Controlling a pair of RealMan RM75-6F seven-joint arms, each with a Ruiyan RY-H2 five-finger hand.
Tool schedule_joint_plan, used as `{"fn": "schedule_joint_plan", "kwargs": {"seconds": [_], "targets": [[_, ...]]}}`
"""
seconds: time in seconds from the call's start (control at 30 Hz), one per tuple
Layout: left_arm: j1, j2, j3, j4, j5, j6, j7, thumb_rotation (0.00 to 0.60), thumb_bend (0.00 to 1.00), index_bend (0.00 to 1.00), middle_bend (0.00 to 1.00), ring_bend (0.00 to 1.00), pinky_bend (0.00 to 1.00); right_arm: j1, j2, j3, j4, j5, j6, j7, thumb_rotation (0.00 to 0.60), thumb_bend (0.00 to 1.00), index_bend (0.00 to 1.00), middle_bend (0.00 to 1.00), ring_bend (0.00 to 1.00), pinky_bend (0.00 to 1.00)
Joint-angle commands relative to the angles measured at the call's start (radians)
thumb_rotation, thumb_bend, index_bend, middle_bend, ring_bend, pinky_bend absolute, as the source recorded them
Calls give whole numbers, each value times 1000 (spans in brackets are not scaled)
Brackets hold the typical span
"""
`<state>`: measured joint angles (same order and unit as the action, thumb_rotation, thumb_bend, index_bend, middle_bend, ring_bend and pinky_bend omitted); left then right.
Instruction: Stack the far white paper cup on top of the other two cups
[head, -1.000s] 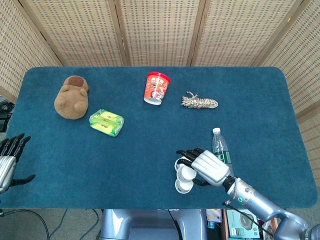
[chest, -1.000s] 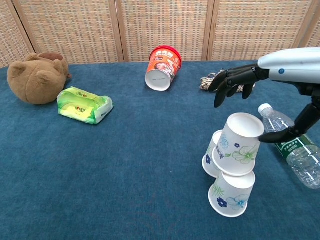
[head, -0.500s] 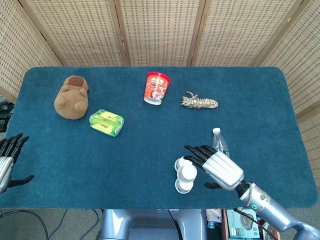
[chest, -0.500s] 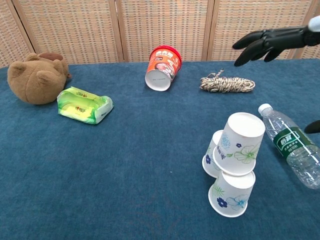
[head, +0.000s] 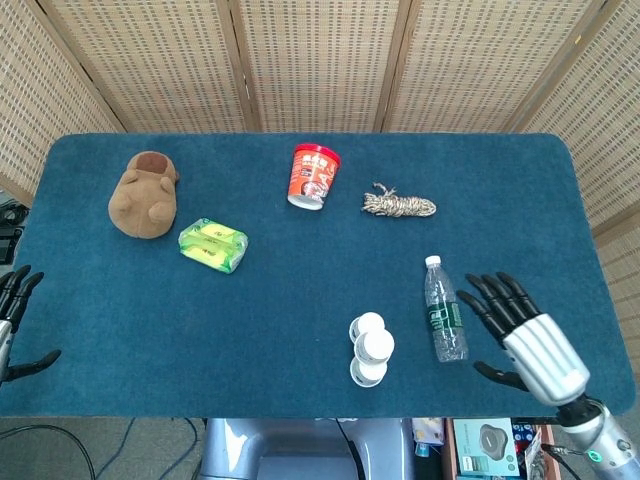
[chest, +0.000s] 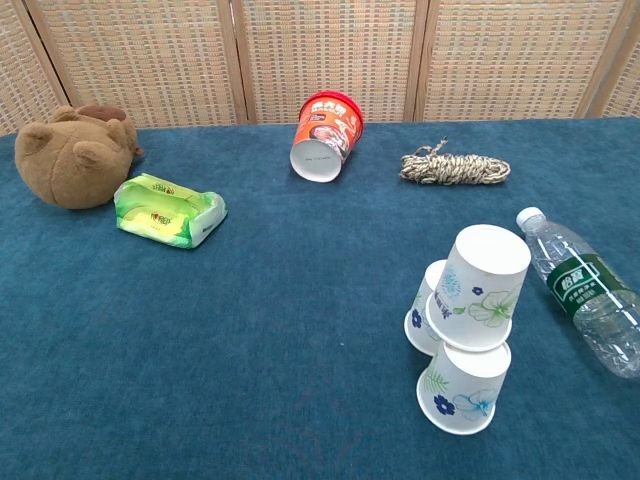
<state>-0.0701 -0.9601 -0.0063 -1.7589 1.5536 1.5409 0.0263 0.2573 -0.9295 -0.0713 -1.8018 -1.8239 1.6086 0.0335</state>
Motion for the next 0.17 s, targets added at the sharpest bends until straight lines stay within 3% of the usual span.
{"fn": "schedule_joint_plan", "kwargs": {"seconds": [0.03, 0.17], "targets": [[24, -14, 12, 2, 27, 26, 3, 600, 59, 0, 0, 0, 0, -94, -82, 11, 86, 67, 95, -5, 600, 0, 0, 0, 0, 0], [31, -25, 17, 4, 27, 26, 9, 600, 59, 0, 0, 0, 0, -161, -157, 25, 145, 119, 152, -43, 600, 0, 0, 0, 0, 0]]}}
